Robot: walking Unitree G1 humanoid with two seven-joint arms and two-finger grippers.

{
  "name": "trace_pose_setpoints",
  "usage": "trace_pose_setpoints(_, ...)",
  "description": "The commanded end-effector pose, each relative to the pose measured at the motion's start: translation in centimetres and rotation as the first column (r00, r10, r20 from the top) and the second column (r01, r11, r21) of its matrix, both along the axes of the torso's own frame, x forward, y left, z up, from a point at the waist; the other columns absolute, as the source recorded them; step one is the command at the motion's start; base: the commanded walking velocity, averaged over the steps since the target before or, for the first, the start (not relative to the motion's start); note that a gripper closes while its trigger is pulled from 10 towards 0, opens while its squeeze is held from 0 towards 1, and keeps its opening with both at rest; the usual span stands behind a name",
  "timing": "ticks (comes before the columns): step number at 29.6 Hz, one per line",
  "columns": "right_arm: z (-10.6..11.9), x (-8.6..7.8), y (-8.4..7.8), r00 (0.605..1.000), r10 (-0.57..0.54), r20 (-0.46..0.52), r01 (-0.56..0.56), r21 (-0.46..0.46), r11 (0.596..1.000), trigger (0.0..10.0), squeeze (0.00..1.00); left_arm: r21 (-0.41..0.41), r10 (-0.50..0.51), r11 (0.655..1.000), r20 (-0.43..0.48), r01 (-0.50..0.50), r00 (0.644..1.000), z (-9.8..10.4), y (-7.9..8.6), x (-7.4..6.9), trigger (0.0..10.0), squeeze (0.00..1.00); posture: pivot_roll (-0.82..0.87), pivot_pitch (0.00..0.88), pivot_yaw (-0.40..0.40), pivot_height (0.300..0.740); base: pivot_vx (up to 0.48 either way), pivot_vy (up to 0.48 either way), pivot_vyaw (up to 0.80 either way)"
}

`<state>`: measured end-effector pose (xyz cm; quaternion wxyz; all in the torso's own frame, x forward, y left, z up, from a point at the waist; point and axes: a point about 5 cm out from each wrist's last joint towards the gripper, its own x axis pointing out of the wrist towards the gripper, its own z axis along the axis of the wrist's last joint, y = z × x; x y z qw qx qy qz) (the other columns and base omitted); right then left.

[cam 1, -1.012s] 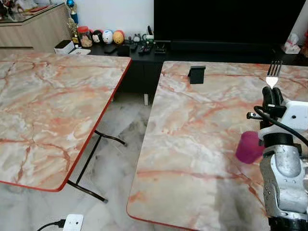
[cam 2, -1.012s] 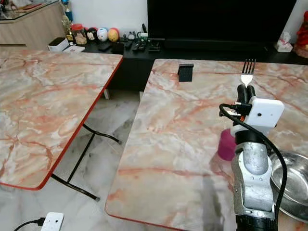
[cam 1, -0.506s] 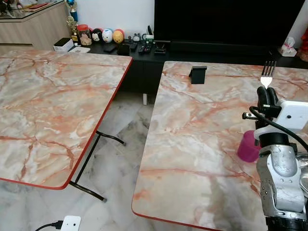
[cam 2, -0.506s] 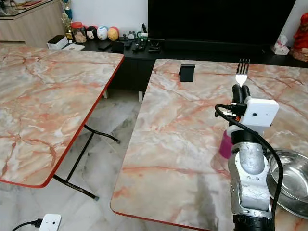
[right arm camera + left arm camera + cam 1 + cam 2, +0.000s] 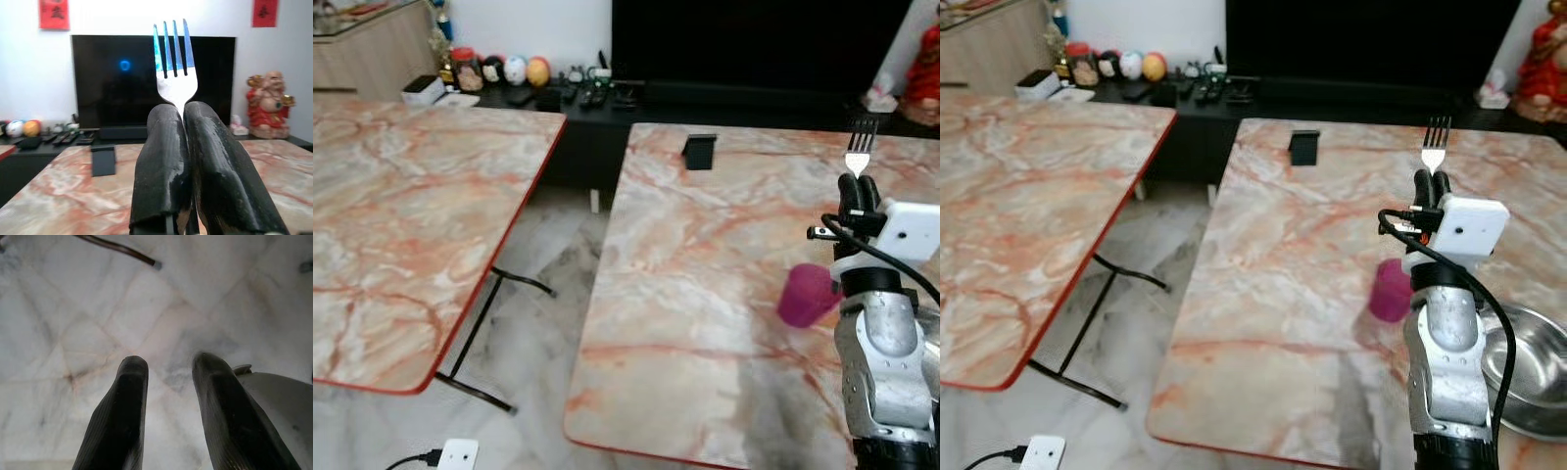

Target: Setting the table

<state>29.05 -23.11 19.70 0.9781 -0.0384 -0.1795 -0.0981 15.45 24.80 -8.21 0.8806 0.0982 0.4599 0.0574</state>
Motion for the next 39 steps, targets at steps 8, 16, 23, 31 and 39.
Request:
trace_pose_setpoints(8,0.15,-0.08,0.08,1.0,-0.003,0.008,0.003,0.002,1.0,10.0,0.0,0.013,-0.007,1.0,-0.03,0.007,1.0,-0.18,0.29,-0.56,10.0,0.0,0.01,0.001,0.008,0.74,0.0,-0.36,0.0)
trace_pose_setpoints(16,0.18,-0.13,-0.2,1.0,-0.015,0.009,0.015,0.015,1.0,10.0,0.0,0.013,-0.003,1.0,-0.029,0.003,1.0,-0.13,0.41,-0.51,10.0,0.0,0.01,0.014,0.014,0.74,0.0,-0.37,0.0)
trace_pose_setpoints(23,0.2,-0.18,-0.32,1.0,-0.019,0.008,0.019,0.015,1.0,10.0,0.0,0.012,-0.001,1.0,-0.03,0.001,1.0,-0.14,0.41,-0.53,10.0,0.0,0.01,0.012,0.013,0.74,0.0,-0.379,0.0)
trace_pose_setpoints(31,0.23,-0.21,-0.07,1.0,-0.008,0.01,0.008,0.016,1.0,10.0,0.0,0.014,-0.004,1.0,-0.035,0.004,0.999,-0.19,0.45,-0.68,10.0,0.0,0.01,0.0,0.013,0.74,0.0,-0.38,0.0)
trace_pose_setpoints(39,-0.09,-0.67,-0.1,1.0,-0.011,-0.023,0.011,0.004,1.0,10.0,0.0,0.013,-0.01,1.0,-0.037,0.011,0.999,-0.23,0.4,-0.75,10.0,0.0,0.0,0.0,0.015,0.74,0.0,-0.382,0.0)
